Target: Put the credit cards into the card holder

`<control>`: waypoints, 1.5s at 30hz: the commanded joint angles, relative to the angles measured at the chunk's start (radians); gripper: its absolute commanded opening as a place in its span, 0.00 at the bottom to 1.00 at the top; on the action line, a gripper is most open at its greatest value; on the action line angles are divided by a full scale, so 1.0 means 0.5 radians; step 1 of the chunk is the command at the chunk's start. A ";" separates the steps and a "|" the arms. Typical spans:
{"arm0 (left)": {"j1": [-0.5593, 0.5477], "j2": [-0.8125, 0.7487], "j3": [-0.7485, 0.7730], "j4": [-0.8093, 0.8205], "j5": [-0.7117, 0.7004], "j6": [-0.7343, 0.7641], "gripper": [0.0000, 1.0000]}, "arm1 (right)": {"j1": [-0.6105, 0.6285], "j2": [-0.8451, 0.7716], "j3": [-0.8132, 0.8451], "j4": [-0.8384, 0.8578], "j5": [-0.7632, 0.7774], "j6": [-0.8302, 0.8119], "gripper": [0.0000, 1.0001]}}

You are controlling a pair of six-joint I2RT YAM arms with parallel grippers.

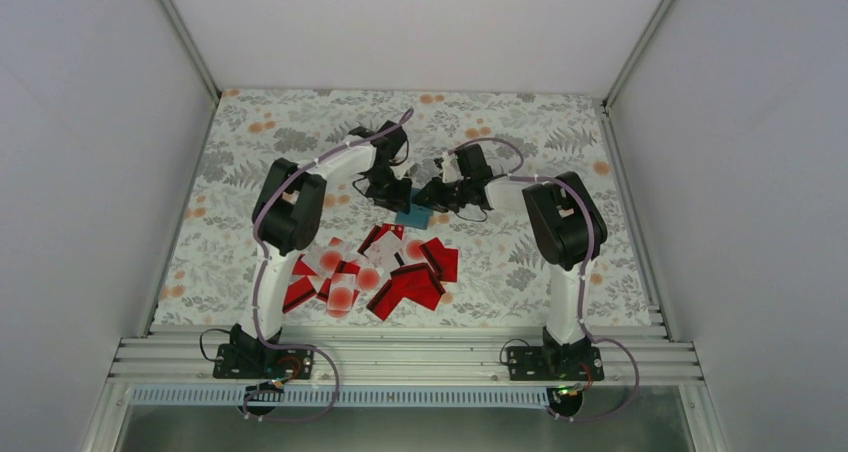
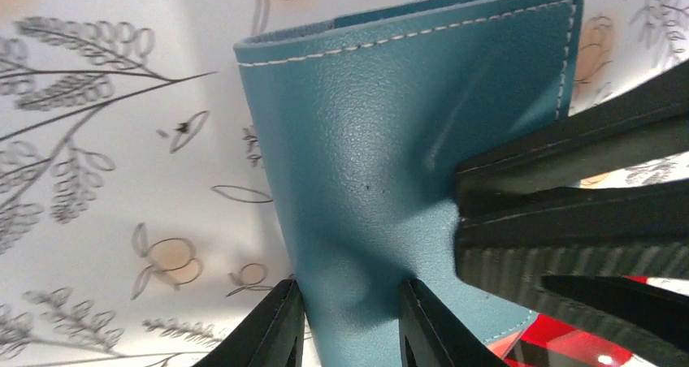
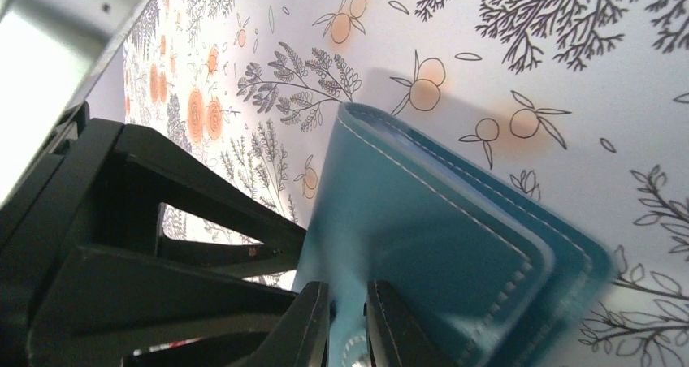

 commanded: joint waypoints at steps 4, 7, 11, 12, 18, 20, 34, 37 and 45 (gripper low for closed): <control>-0.004 -0.082 -0.220 0.305 0.322 -0.073 0.36 | 0.016 0.067 -0.106 0.090 0.092 -0.037 0.13; 0.014 -0.128 -0.247 0.316 0.295 -0.084 0.39 | 0.018 0.070 -0.140 0.140 0.093 -0.033 0.13; 0.021 -0.243 -0.309 0.373 0.305 -0.065 0.44 | 0.018 0.078 -0.148 0.171 0.099 -0.046 0.13; 0.020 -0.274 -0.337 0.412 0.335 -0.052 0.45 | 0.017 0.079 -0.148 0.177 0.101 -0.049 0.13; 0.020 -0.267 -0.418 0.535 0.464 -0.007 0.48 | 0.012 0.087 -0.152 0.245 0.047 -0.055 0.12; 0.017 -0.256 -0.419 0.559 0.484 -0.023 0.50 | 0.010 0.093 -0.160 0.280 0.022 -0.061 0.12; -0.016 -0.178 -0.371 0.658 0.260 -0.131 0.71 | -0.049 0.120 -0.181 0.463 -0.249 -0.032 0.10; -0.027 -0.163 -0.380 0.698 0.203 -0.167 0.72 | -0.055 0.114 -0.138 0.445 -0.297 0.009 0.10; -0.036 -0.083 -0.383 0.763 0.065 -0.263 0.60 | -0.072 0.084 0.087 0.237 -0.385 -0.015 0.10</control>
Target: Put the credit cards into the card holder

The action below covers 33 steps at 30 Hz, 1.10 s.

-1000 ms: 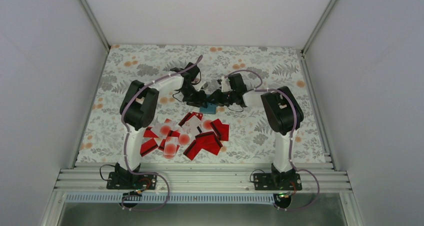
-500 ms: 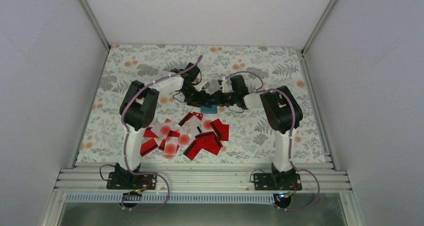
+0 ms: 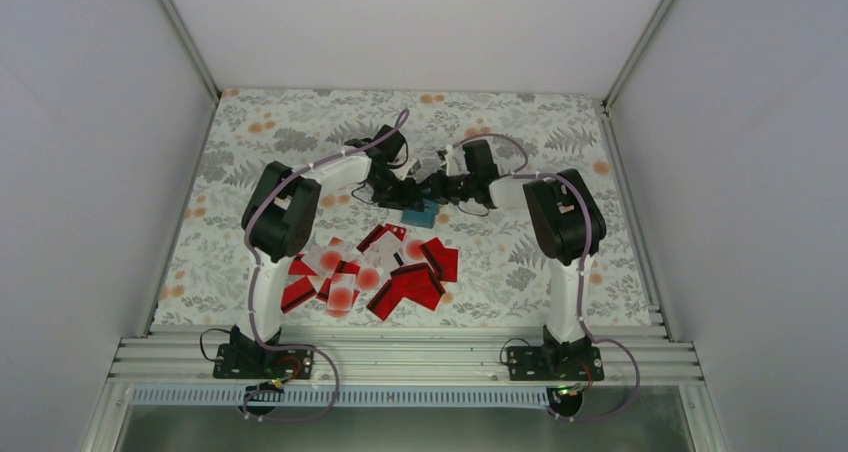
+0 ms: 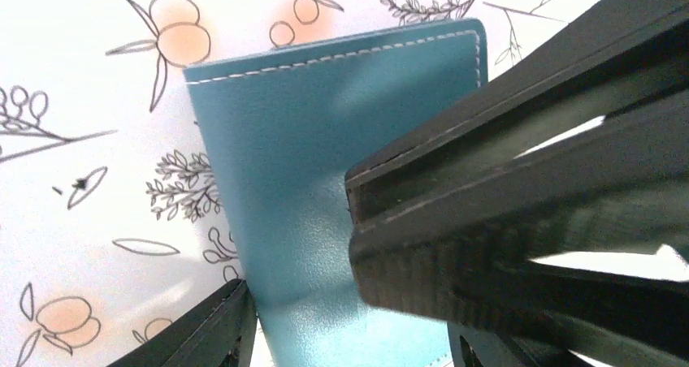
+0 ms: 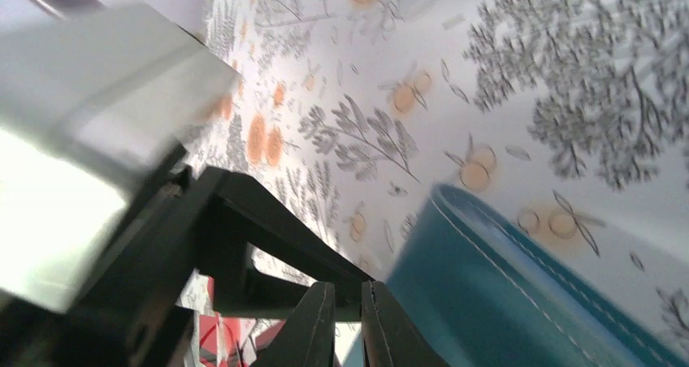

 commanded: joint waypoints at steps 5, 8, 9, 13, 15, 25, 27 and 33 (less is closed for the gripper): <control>-0.014 0.171 0.104 0.162 -0.186 -0.105 0.57 | 0.005 -0.008 0.266 -0.311 -0.158 -0.099 0.10; -0.015 0.210 0.173 0.119 -0.192 -0.101 0.57 | -0.010 -0.057 0.370 -0.561 -0.071 -0.240 0.11; -0.015 0.218 0.180 0.114 -0.198 -0.103 0.56 | -0.029 -0.085 0.405 -0.652 -0.022 -0.292 0.11; -0.015 0.223 0.165 0.113 -0.207 -0.109 0.55 | -0.087 -0.259 0.415 -0.955 0.239 -0.500 0.11; -0.015 0.226 0.151 0.117 -0.214 -0.109 0.54 | -0.105 -0.356 0.330 -1.037 0.319 -0.564 0.11; -0.018 0.208 0.144 0.080 -0.276 -0.090 0.44 | -0.102 -0.662 -0.324 -0.960 0.185 -0.668 0.13; -0.018 0.203 0.126 0.083 -0.283 -0.088 0.41 | -0.096 -0.631 -0.337 -0.914 0.182 -0.640 0.13; -0.024 0.195 0.082 0.080 -0.295 -0.082 0.34 | -0.095 -0.474 -0.199 -0.815 0.220 -0.541 0.12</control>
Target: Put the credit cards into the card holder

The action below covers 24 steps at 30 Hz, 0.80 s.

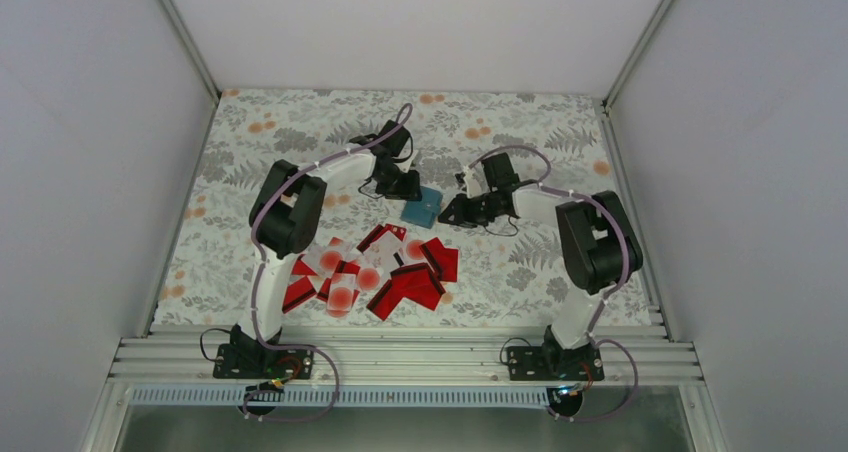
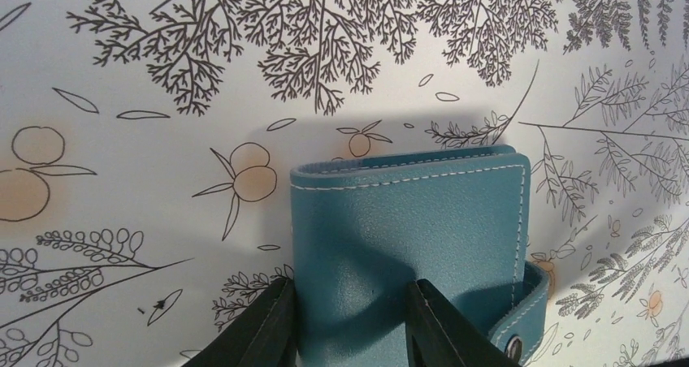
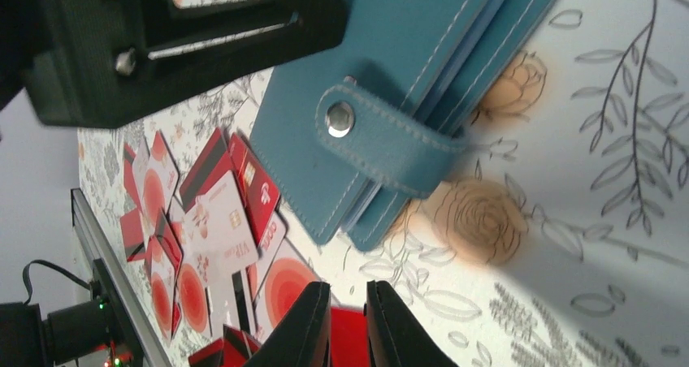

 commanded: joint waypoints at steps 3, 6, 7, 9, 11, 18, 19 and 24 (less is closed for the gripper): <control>-0.018 0.072 -0.081 -0.038 -0.096 0.018 0.33 | 0.009 0.164 0.194 0.111 -0.008 0.048 0.12; -0.018 0.070 -0.076 -0.050 -0.111 0.018 0.33 | 0.009 0.221 0.244 0.119 -0.025 0.061 0.12; -0.018 0.067 -0.075 -0.052 -0.113 0.018 0.33 | 0.009 0.233 0.252 0.128 -0.035 0.070 0.12; -0.018 0.069 -0.076 -0.056 -0.120 0.016 0.33 | 0.008 0.253 0.263 0.151 -0.065 0.087 0.12; -0.023 0.072 -0.076 -0.056 -0.123 0.010 0.33 | 0.008 0.274 0.275 0.160 -0.071 0.093 0.11; -0.026 0.069 -0.071 -0.062 -0.133 0.003 0.32 | 0.012 0.365 0.332 0.174 -0.088 0.098 0.11; -0.026 0.071 -0.070 -0.065 -0.131 0.003 0.32 | 0.013 0.377 0.339 0.178 -0.087 0.097 0.11; -0.029 0.068 -0.070 -0.075 -0.129 0.008 0.32 | 0.011 0.436 0.371 0.195 -0.099 0.094 0.11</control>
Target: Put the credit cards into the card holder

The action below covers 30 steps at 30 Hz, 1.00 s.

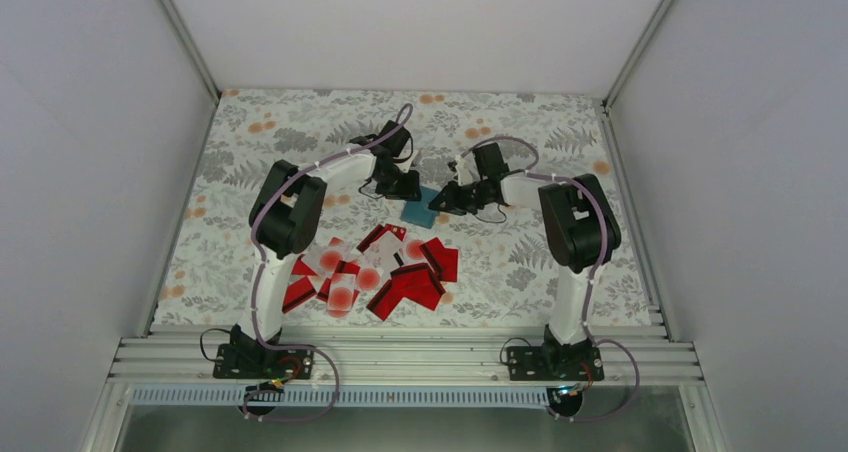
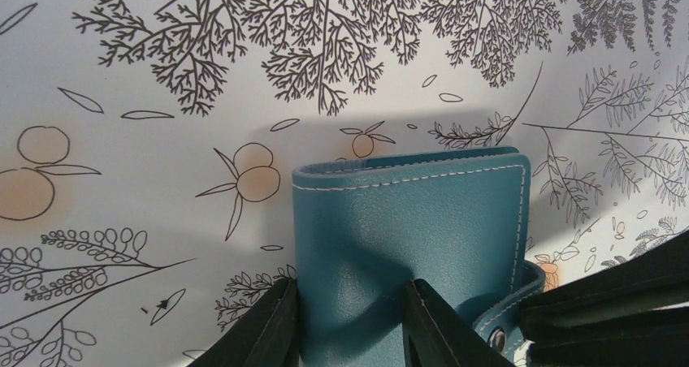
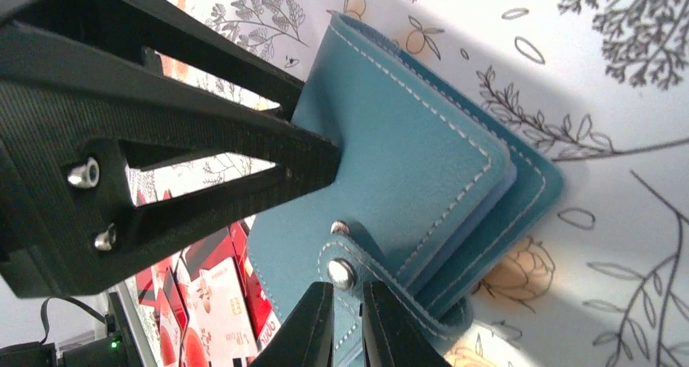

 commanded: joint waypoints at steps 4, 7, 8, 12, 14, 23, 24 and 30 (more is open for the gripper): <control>-0.028 0.069 -0.054 -0.101 -0.112 0.014 0.32 | 0.015 0.093 0.076 0.087 -0.050 0.020 0.11; -0.028 0.076 -0.045 -0.109 -0.107 0.017 0.32 | 0.031 0.100 0.078 0.112 -0.060 0.040 0.11; -0.028 0.081 -0.042 -0.112 -0.104 0.017 0.32 | 0.038 0.103 0.077 0.116 -0.061 0.045 0.11; -0.028 0.084 -0.022 -0.124 -0.095 0.017 0.32 | 0.067 0.135 0.071 0.166 -0.064 0.068 0.10; -0.028 0.085 -0.012 -0.132 -0.096 0.017 0.32 | 0.068 0.151 0.073 0.185 -0.052 0.079 0.10; -0.032 0.082 -0.022 -0.134 -0.078 0.013 0.32 | 0.082 0.219 0.123 0.122 0.113 0.058 0.10; -0.032 0.082 -0.027 -0.130 -0.076 0.010 0.32 | 0.088 0.220 0.133 0.091 0.156 0.046 0.10; -0.033 0.083 -0.033 -0.120 -0.053 -0.006 0.32 | 0.146 0.199 0.182 -0.048 0.369 -0.010 0.10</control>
